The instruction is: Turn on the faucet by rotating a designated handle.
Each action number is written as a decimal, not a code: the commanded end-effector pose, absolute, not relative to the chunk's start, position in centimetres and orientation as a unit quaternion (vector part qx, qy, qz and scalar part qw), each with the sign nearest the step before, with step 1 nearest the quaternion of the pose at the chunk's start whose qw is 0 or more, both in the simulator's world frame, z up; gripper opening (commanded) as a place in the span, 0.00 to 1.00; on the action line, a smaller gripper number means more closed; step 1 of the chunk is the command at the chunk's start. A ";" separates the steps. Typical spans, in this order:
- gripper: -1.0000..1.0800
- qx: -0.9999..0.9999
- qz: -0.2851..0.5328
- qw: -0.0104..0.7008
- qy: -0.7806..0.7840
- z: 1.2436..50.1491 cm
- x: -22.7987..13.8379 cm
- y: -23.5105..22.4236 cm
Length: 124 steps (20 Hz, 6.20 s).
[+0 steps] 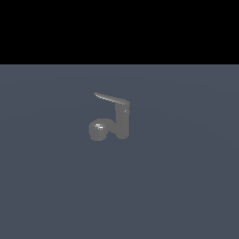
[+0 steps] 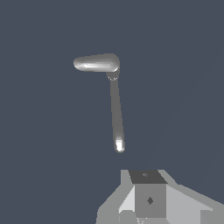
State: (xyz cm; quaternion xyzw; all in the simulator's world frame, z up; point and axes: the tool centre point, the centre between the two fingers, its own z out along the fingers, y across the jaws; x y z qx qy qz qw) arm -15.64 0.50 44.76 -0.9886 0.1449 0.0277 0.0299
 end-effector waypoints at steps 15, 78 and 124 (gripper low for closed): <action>0.00 -0.926 0.061 0.063 0.368 37.9 -5.7 2.8; 0.00 -0.637 0.000 0.000 0.770 17.3 6.1 7.5; 0.00 -0.640 -0.001 0.002 0.769 17.4 -4.3 5.8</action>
